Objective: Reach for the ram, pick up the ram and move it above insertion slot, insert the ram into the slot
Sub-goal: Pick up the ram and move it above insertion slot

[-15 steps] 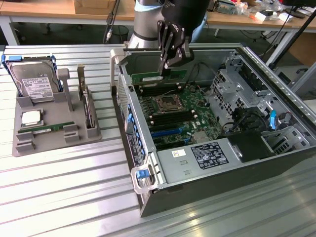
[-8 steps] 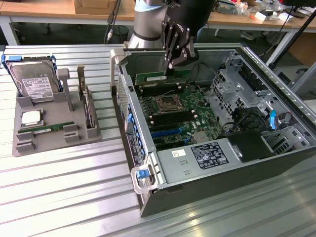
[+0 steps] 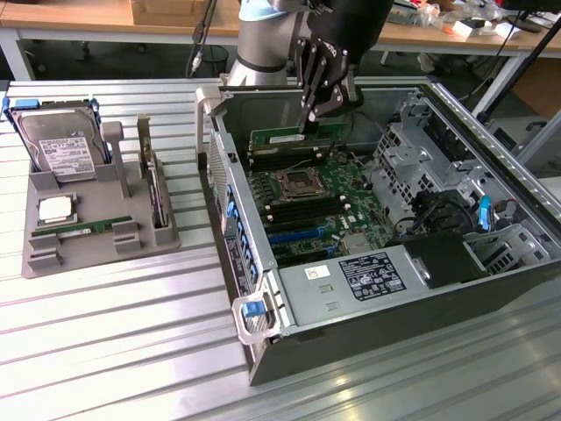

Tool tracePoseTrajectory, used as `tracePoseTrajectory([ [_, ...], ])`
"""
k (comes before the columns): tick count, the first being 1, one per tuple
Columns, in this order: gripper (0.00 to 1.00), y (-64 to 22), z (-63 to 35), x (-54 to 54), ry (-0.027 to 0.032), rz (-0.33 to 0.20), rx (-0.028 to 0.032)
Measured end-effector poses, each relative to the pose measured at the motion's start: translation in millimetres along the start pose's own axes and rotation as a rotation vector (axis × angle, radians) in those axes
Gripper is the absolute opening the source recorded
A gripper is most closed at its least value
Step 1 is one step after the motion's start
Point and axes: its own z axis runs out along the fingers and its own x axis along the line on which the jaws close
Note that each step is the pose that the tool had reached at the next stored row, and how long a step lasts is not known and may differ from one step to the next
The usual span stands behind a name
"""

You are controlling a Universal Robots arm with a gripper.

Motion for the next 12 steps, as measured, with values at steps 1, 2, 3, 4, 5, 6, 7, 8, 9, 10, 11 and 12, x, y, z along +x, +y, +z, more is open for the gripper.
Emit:
tracePoseTrajectory([
  [1,0.12,-1.6,-0.1,0.1,0.0,0.0,0.0],
  [2,0.12,-2.6,-0.1,0.1,-0.0001,0.0,0.0],
  [3,0.12,-3.4,-0.2,0.1,0.0,0.0,0.0],
  [4,0.12,-4.4,-0.2,0.2,0.0,0.0,0.0],
  [5,0.12,-5.2,-0.2,0.2,0.0,0.0,0.0],
  [6,0.12,-6.3,-0.3,0.2,0.0,0.0,0.0],
  [7,0.12,-7.1,-0.3,0.3,0.0001,0.0,0.0],
  [8,0.12,-8.2,-0.4,0.3,0.0001,0.0,0.0],
  [9,0.12,-9.2,-0.4,0.3,0.0,0.0,0.0],
  [10,0.12,-10.0,-0.5,0.4,0.0001,0.0,0.0],
  [11,0.12,-10.9,-0.5,0.4,0.0001,0.0,0.0],
  [12,0.12,-12.3,-0.6,0.4,0.0001,0.0,0.0],
])
